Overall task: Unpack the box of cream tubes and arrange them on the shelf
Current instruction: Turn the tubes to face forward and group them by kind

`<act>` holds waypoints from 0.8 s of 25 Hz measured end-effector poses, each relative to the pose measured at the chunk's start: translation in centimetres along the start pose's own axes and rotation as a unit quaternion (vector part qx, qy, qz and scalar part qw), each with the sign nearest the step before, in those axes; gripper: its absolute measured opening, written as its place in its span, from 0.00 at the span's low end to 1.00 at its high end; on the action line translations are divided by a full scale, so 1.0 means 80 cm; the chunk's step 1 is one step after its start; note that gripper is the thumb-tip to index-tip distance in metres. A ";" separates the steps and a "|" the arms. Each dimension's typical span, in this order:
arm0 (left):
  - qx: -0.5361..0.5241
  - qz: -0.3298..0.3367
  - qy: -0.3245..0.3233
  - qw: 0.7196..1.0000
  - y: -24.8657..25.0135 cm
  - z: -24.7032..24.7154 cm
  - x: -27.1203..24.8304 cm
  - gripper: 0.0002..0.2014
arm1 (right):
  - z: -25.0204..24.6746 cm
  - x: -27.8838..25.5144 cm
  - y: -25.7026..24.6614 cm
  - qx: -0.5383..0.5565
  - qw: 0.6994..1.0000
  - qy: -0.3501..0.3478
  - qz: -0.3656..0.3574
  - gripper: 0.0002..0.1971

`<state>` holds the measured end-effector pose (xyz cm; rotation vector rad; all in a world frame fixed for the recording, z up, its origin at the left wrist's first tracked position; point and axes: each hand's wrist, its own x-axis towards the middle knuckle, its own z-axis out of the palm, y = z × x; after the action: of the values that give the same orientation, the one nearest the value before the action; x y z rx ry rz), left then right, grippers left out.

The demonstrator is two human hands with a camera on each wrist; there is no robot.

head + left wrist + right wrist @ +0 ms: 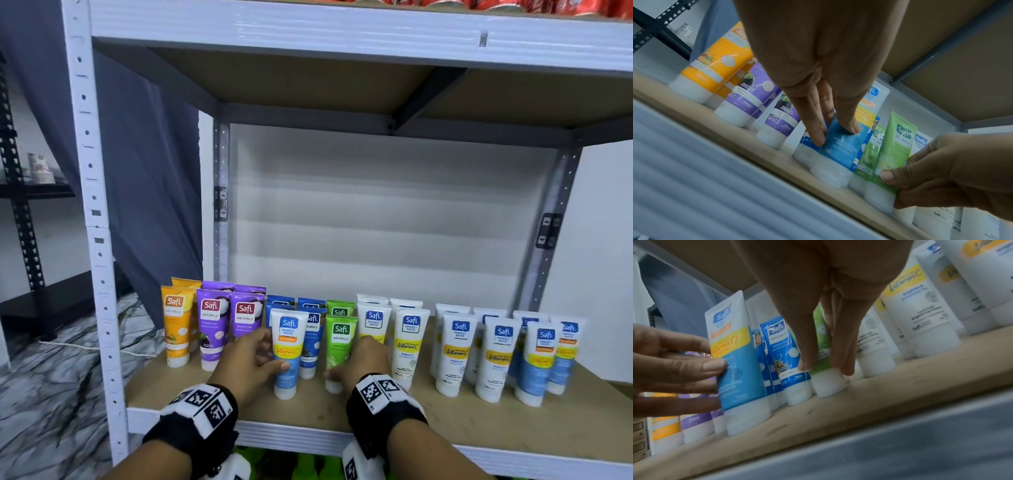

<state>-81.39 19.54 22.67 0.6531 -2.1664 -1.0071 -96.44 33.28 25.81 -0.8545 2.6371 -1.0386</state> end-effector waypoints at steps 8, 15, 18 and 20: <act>-0.036 0.002 -0.009 0.999 -0.008 0.002 0.001 0.21 | 0.024 0.020 0.001 -0.057 0.998 0.025 0.013 0.19; -0.052 -0.003 -0.017 0.999 -0.005 0.003 0.001 0.20 | 0.030 0.027 0.001 -0.055 0.998 0.037 0.014 0.16; -0.053 -0.004 -0.017 0.998 -0.005 0.003 0.000 0.19 | 0.031 0.029 0.001 -0.057 0.997 0.043 0.012 0.15; -0.048 0.000 -0.018 0.999 -0.005 0.002 0.000 0.19 | 0.032 0.031 0.002 -0.058 0.997 0.042 0.008 0.14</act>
<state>-81.46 19.34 22.26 0.5951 -2.1343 -1.1232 -97.60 30.53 23.94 -0.8293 2.7939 -0.9452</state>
